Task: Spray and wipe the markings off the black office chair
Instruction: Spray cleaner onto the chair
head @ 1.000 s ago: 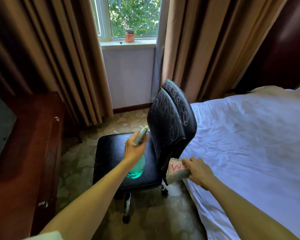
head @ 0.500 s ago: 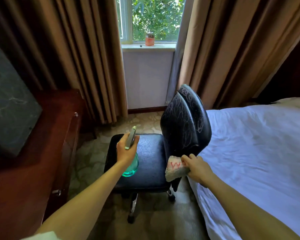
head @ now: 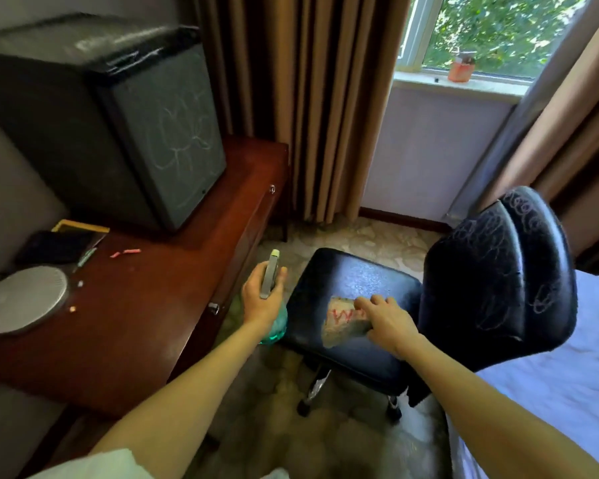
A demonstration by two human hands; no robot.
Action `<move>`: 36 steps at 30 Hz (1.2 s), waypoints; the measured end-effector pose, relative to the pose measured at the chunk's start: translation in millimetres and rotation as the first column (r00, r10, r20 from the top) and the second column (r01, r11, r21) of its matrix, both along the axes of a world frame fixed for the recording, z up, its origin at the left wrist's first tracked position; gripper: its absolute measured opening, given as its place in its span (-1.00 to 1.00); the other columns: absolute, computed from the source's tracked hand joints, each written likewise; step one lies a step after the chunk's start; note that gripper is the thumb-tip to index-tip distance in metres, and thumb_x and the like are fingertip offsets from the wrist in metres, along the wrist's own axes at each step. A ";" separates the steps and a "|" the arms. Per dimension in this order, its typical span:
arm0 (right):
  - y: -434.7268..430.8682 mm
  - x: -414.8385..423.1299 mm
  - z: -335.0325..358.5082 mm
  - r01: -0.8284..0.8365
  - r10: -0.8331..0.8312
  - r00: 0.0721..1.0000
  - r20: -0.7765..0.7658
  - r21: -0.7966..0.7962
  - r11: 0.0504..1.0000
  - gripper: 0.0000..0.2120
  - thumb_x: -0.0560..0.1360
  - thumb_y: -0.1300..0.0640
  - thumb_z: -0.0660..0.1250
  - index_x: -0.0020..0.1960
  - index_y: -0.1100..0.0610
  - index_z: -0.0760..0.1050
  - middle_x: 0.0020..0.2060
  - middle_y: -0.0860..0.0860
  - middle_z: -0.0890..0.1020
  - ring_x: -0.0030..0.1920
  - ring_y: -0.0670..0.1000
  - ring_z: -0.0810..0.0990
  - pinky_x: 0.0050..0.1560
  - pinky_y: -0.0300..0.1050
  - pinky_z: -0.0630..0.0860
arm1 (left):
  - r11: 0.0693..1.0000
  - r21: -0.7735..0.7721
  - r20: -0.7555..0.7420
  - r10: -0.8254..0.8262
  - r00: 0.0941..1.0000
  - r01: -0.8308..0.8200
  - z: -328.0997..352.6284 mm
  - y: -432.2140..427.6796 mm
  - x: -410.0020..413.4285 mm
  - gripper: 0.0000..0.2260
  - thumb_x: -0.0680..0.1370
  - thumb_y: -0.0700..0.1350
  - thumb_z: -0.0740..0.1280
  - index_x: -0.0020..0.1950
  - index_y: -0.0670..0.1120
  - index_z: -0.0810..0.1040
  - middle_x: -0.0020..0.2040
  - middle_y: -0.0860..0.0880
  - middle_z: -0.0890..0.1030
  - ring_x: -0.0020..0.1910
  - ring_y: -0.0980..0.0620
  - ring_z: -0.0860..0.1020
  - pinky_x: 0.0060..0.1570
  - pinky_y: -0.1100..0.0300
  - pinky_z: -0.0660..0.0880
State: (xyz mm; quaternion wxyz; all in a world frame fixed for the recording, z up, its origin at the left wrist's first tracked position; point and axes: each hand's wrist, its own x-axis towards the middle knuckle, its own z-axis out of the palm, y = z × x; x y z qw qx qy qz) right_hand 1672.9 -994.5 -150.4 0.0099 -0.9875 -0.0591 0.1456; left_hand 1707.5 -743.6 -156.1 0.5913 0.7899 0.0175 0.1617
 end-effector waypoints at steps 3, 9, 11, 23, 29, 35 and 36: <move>30.3 15.9 -1.1 -0.097 0.097 0.995 -0.003 0.003 0.995 -0.48 0.47 0.17 0.25 0.39 -0.05 0.21 0.20 0.06 0.38 0.19 0.16 0.35 -0.08 0.08 0.52 | 0.996 0.007 0.000 0.088 0.996 -0.088 -3.4 29.7 -5.4 -0.86 0.56 -0.06 0.36 -0.09 -0.11 0.53 -0.27 -0.06 0.50 -0.30 0.05 0.44 -0.25 0.24 0.40; 87.9 40.4 -2.3 -0.256 0.256 0.967 -0.009 -0.006 0.967 -0.50 0.46 0.15 0.28 0.35 -0.04 0.23 0.18 0.06 0.38 0.18 0.18 0.37 -0.10 0.03 0.49 | 0.975 -0.022 -0.021 0.219 0.975 -0.220 -19.1 93.2 -15.2 -0.91 0.57 -0.07 0.35 -0.09 -0.06 0.52 -0.24 -0.02 0.50 -0.27 0.08 0.46 -0.24 0.23 0.42; 104.9 46.5 -4.3 -0.293 0.293 0.956 -0.011 -0.014 0.956 -0.51 0.45 0.14 0.29 0.34 -0.04 0.23 0.17 0.06 0.38 0.16 0.18 0.37 -0.10 0.06 0.52 | 0.961 -0.035 -0.051 0.272 0.961 -0.273 -27.1 117.6 -17.6 -0.93 0.56 -0.04 0.35 -0.09 0.01 0.51 -0.24 0.05 0.50 -0.25 0.08 0.47 -0.23 0.19 0.44; 188.7 62.9 -26.9 -0.410 0.403 0.910 -0.092 -0.076 0.909 -0.49 0.49 0.07 0.32 0.37 -0.09 0.19 0.20 0.01 0.36 0.18 0.12 0.34 -0.13 0.04 0.55 | 0.852 0.000 -0.107 0.520 0.848 -0.523 -61.8 248.8 -28.8 -0.85 0.57 -0.02 0.34 -0.09 -0.08 0.52 -0.21 -0.11 0.55 -0.24 -0.06 0.52 -0.17 0.01 0.51; 241.3 64.2 -42.4 -0.491 0.485 0.869 -0.100 -0.050 0.870 -0.51 0.50 0.09 0.30 0.36 -0.07 0.21 0.19 0.04 0.36 0.15 0.14 0.34 -0.09 0.08 0.56 | 0.816 -0.022 -0.078 0.575 0.814 -0.578 -80.5 294.2 -25.6 -0.93 0.57 -0.04 0.34 0.00 0.00 0.49 -0.08 -0.06 0.56 -0.11 0.03 0.53 -0.08 0.18 0.50; 268.3 54.7 -65.1 -0.550 0.539 0.829 -0.149 -0.042 0.834 -0.46 0.48 0.06 0.34 0.39 -0.08 0.20 0.23 0.04 0.35 0.18 0.16 0.35 -0.04 0.12 0.56 | 0.789 -0.027 -0.080 0.610 0.788 -0.614 -95.8 313.0 -22.6 -0.91 0.57 -0.06 0.34 0.03 -0.01 0.47 -0.09 0.05 0.53 -0.12 0.14 0.51 -0.08 0.30 0.49; 269.5 54.0 -67.7 -0.551 0.540 0.828 -0.153 -0.044 0.833 -0.45 0.47 0.06 0.34 0.39 -0.08 0.20 0.23 0.04 0.35 0.17 0.16 0.35 -0.05 0.12 0.56 | 0.792 -0.008 -0.074 0.608 0.790 -0.610 -96.9 314.1 -22.9 -0.90 0.57 -0.05 0.34 0.04 -0.03 0.48 -0.08 0.03 0.53 -0.11 0.14 0.51 -0.09 0.33 0.48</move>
